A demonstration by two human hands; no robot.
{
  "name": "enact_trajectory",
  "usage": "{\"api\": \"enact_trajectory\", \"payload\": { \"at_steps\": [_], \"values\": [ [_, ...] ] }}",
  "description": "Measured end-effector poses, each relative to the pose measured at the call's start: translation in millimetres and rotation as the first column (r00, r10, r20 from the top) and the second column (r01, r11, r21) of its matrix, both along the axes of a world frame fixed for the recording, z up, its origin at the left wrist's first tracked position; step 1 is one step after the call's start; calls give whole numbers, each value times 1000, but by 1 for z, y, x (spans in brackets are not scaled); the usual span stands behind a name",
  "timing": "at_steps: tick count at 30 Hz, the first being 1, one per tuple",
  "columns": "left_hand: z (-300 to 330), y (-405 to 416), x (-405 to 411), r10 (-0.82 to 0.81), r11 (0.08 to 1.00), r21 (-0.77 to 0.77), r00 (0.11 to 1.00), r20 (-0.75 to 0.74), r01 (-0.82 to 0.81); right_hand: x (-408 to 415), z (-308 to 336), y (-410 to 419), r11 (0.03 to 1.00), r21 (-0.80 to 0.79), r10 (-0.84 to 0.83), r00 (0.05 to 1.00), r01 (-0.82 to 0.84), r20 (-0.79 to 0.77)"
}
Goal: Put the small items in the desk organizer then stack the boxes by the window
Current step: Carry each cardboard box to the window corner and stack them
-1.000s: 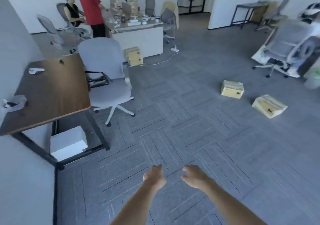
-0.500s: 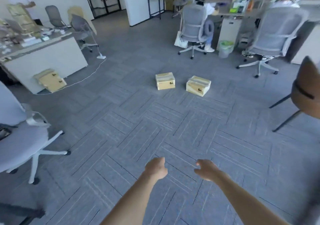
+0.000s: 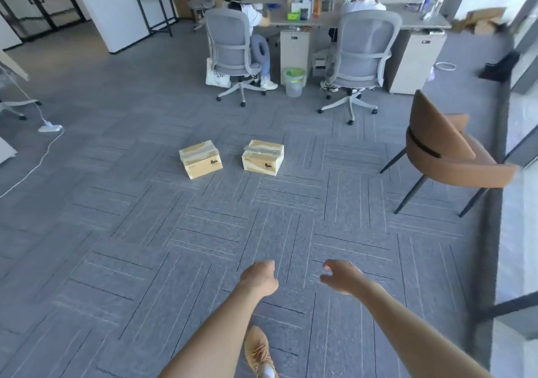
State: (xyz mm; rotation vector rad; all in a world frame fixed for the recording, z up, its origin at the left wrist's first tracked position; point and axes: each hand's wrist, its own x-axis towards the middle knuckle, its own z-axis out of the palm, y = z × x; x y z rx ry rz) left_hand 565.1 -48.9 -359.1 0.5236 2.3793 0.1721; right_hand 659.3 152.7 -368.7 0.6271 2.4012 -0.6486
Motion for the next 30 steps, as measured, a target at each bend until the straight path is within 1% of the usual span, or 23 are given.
{"api": "enact_trajectory", "payload": {
  "at_steps": [3,7,11,16,21,24,30],
  "values": [
    [0,30,-84,-30,999,39,999,-11,31,-77,4,25,999,17,-47,999,47,10],
    [4,53,-188,-24,998,54,1000,7,24,-178,9,46,997,1,-76,997,76,24],
    [3,69,-281,-48,999,12,999,-3,48,-269,11,64,997,-20,-69,997,70,26],
    [-3,107,-390,-22,1000,-15,1000,10,22,-377,-4,102,998,-57,-37,999,39,30],
    [-15,165,-506,21,1000,-24,1000,7,-21,-491,-33,163,996,-88,-18,999,20,29],
    [-17,208,-574,53,998,-36,998,37,-52,-562,-48,208,991,-130,-23,999,29,47],
    [-10,276,-693,97,993,-80,994,60,-92,-685,-56,277,983,-179,-23,995,41,99]
  ]
}}
